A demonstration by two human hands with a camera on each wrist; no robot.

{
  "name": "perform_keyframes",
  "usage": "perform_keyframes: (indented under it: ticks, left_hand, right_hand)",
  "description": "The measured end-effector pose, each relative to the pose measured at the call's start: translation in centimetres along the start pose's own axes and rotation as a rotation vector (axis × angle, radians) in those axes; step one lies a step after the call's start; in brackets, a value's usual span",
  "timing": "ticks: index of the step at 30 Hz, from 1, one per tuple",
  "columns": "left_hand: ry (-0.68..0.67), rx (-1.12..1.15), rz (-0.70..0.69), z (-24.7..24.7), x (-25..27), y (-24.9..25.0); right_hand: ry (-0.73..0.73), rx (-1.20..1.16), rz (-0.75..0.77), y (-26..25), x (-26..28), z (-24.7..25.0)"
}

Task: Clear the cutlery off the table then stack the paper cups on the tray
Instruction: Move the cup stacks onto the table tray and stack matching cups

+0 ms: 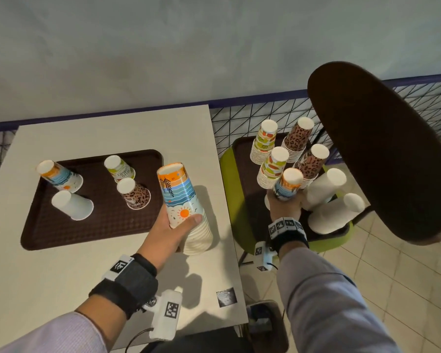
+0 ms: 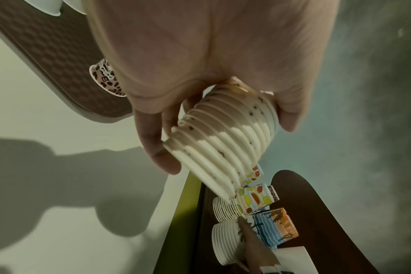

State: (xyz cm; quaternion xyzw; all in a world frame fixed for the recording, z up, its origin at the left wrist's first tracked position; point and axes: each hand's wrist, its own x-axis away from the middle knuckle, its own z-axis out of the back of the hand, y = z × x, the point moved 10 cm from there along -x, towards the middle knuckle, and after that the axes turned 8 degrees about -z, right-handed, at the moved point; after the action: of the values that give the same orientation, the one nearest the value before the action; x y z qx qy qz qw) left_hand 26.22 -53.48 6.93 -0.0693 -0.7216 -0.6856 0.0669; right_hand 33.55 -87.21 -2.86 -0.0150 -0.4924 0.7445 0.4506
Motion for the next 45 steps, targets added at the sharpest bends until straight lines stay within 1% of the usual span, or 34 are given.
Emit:
perform_keyframes:
  ticks: [3, 8, 11, 14, 16, 18, 21, 23, 27, 29, 33, 34, 41, 43, 45]
  left_hand:
    - [0.026, 0.003, 0.012, 0.5, 0.4, -0.4]
    - [0.074, 0.005, 0.046, 1.7, 0.9, -1.3]
    - [0.112, 0.022, 0.071, 2.6, 1.2, -2.2]
    - [0.141, 0.022, 0.103, 3.6, 1.6, -2.8]
    - [0.141, 0.015, 0.115, 4.2, 1.9, -3.0]
    - [0.140, 0.011, 0.119, 4.8, 2.2, -3.0]
    - [0.142, -0.010, 0.112, 5.9, 2.9, -2.8]
    - [0.165, -0.018, 0.110, 6.8, 3.4, -2.5]
    - [0.250, -0.009, 0.089, 9.5, 4.6, -1.3]
    - [0.291, -0.013, 0.067, 10.9, 5.3, -0.4]
    - [0.384, 0.007, 0.016, 14.2, 6.9, 1.3]
    - [0.403, 0.008, 0.006, 15.2, 7.3, 1.7]
    - [0.526, 0.037, -0.021, 22.6, 10.2, 2.8]
    - [0.549, 0.057, -0.032, 24.9, 10.8, 2.9]
    - [0.563, 0.073, -0.035, 27.1, 11.3, 3.1]
  right_hand:
    - [-0.018, 0.065, 0.047, 0.1, 0.6, 0.1]
    - [-0.104, 0.194, 0.100, -0.6, 1.2, 0.2]
    - [-0.084, 0.175, 0.116, -1.0, 2.2, 1.4]
    - [-0.055, 0.104, 0.190, -1.7, 3.9, 2.4]
    - [-0.080, 0.037, 0.247, -1.9, 5.1, 2.1]
    - [-0.177, -0.039, 0.278, -1.8, 6.4, 1.0]
    - [-0.428, -0.161, 0.251, -2.3, 9.5, -1.7]
    - [-0.584, -0.232, 0.206, -2.8, 11.8, -3.8]
    - [-0.832, -0.359, 0.091, -3.8, 16.0, -7.5]
    - [-0.931, -0.406, 0.031, -4.4, 17.8, -9.2]
    - [-1.059, -0.447, -0.190, -5.2, 21.9, -13.0]
    - [-1.079, -0.433, -0.219, -5.5, 23.0, -14.0]
    - [-1.309, -0.463, -0.337, -8.6, 31.2, -20.6]
    - [-1.367, -0.458, -0.326, -9.7, 33.6, -22.6]
    - [-1.396, -0.465, -0.275, -11.1, 35.9, -24.6]
